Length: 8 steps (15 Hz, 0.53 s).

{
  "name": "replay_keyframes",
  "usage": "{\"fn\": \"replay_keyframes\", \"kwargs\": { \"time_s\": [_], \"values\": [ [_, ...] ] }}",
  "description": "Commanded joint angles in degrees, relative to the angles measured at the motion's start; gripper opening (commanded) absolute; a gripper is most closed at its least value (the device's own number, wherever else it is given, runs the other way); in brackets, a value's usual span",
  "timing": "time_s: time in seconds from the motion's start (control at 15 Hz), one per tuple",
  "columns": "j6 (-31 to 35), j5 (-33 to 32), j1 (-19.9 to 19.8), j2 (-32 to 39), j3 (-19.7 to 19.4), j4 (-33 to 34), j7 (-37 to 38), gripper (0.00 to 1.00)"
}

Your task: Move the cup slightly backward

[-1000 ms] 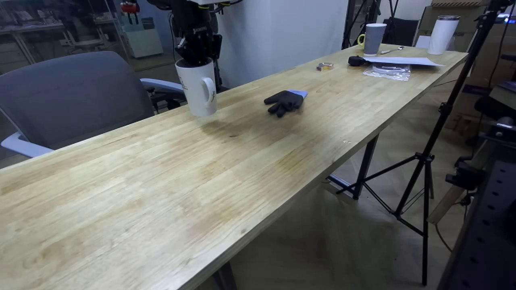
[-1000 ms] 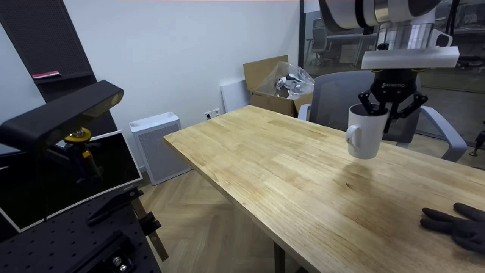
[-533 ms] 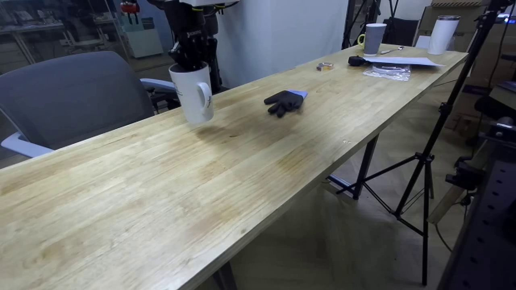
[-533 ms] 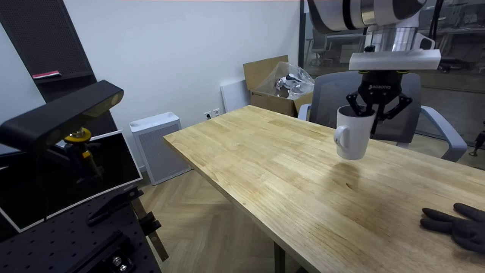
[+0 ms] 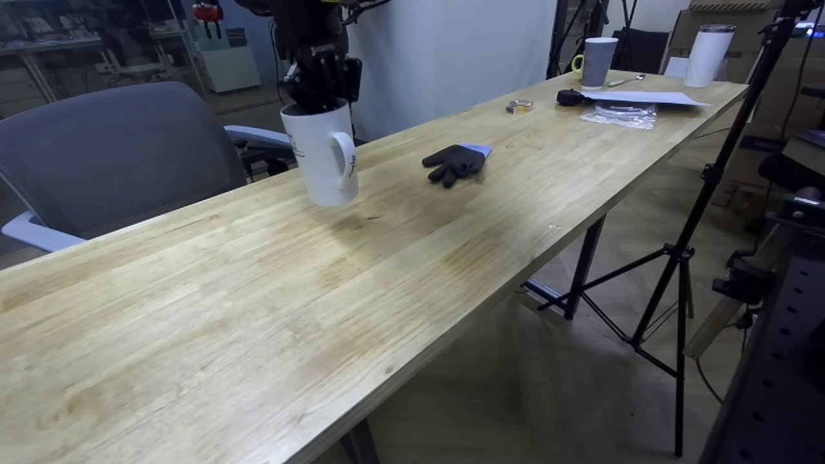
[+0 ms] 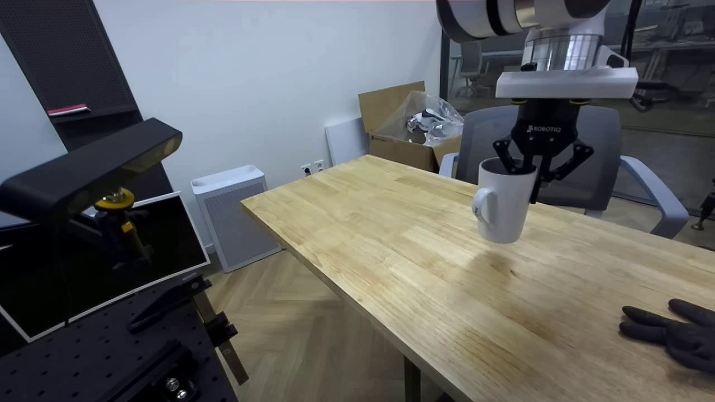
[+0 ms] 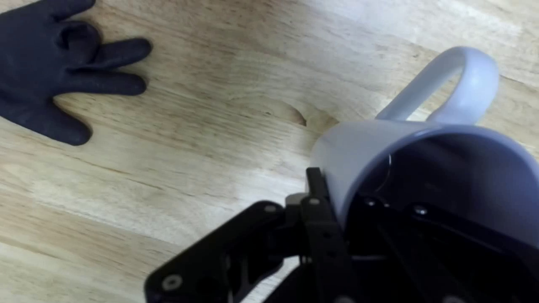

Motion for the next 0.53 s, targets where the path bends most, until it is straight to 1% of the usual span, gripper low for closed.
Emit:
{"fn": "replay_keyframes", "kwargs": {
  "time_s": [0.0,0.2,0.47],
  "values": [
    [1.08,-0.3,-0.01,-6.02,0.61,-7.34,1.1,0.02],
    [3.75,-0.73,0.31,-7.39,0.87,-11.05,1.01,0.02],
    [6.07,-1.28,1.02,-7.06,1.0,-13.8,1.47,0.02]
  ]
}}
